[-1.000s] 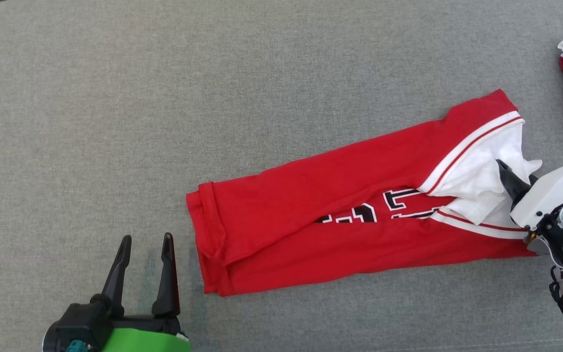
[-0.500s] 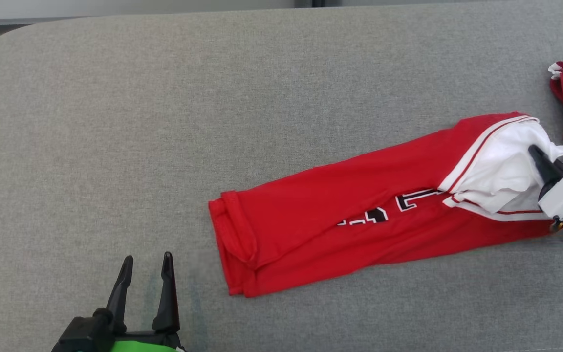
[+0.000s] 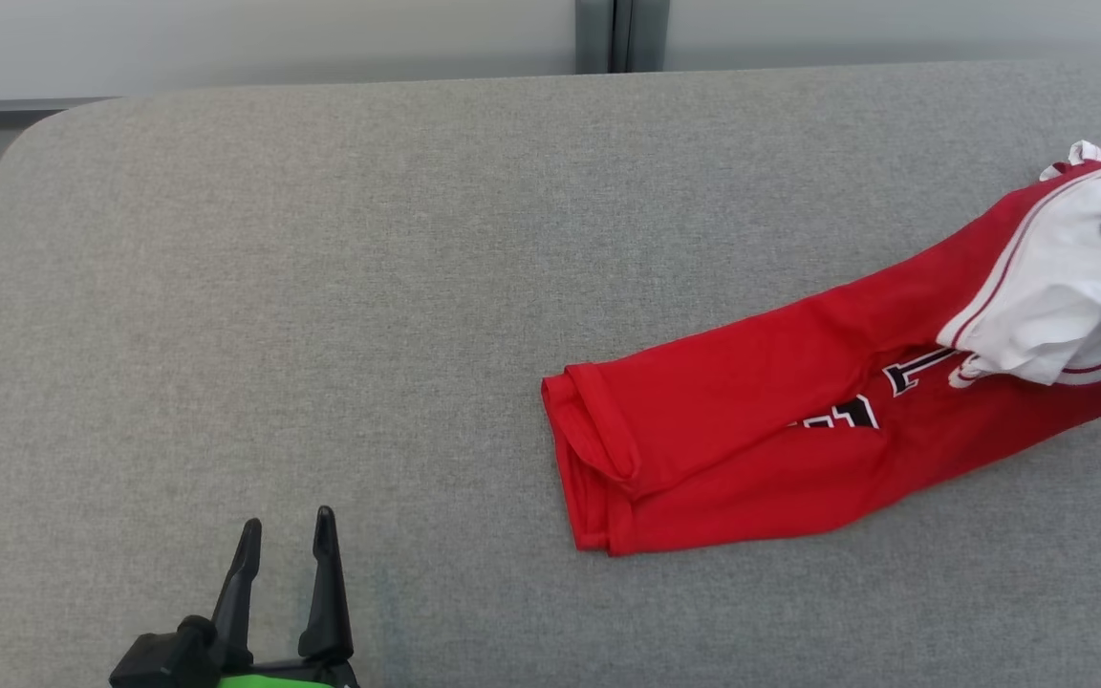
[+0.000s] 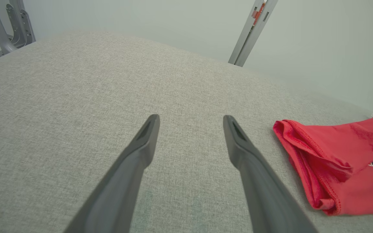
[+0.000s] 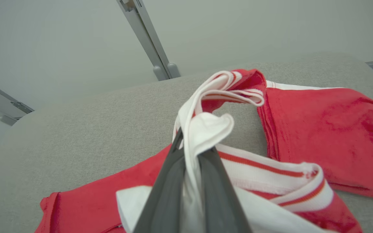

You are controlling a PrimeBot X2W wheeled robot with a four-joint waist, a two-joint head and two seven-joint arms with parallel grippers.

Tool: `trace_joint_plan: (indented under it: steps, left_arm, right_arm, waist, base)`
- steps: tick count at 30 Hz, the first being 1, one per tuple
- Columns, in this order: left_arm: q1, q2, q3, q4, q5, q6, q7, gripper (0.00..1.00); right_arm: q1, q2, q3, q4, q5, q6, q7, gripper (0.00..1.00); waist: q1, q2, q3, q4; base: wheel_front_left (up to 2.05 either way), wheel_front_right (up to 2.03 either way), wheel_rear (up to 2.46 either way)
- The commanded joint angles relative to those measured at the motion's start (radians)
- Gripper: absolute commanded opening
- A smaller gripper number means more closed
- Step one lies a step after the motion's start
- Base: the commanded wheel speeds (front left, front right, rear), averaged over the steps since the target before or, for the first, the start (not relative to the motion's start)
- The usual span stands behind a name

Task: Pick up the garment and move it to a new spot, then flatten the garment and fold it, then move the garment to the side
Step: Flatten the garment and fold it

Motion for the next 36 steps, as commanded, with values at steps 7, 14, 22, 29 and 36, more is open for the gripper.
trace_joint_plan:
  steps: [7,14,22,29,36]
  left_arm:
    - [-0.017,0.000,-0.018,0.012,-0.021,0.009,-0.003,1.00]
    - [-0.030,0.000,-0.024,0.043,-0.002,-0.009,-0.003,1.00]
    - [-0.009,0.001,-0.001,0.061,0.014,-0.012,-0.003,1.00]
    - [0.008,0.000,0.010,0.061,0.026,-0.015,-0.003,1.00]
    - [0.036,0.000,0.017,0.070,0.040,-0.016,-0.003,1.00]
  right_arm:
    - [0.045,0.159,0.205,-0.127,-0.023,0.000,0.112,0.00]
    - [0.106,0.342,0.347,-0.029,-0.060,0.000,0.034,0.00]
    - [0.129,0.390,0.413,0.112,-0.050,0.000,-0.114,0.00]
    - [0.098,0.394,0.485,0.183,0.008,0.000,-0.213,0.40]
    - [0.113,0.393,0.583,0.163,0.193,0.000,-0.361,1.00]
  waist:
    - [0.0000,-0.0001,-0.006,0.030]
    - [0.0000,-0.0001,-0.007,0.074]
    - [0.0000,-0.0001,-0.027,0.092]
    - [0.0000,-0.0001,-0.053,0.078]
    - [0.0000,-0.0001,-0.106,0.060]
  base:
    - [0.00,0.00,0.00]
    - [0.00,0.00,0.00]
    - [0.00,0.00,0.00]
    - [0.00,0.00,0.00]
    - [0.00,0.00,0.00]
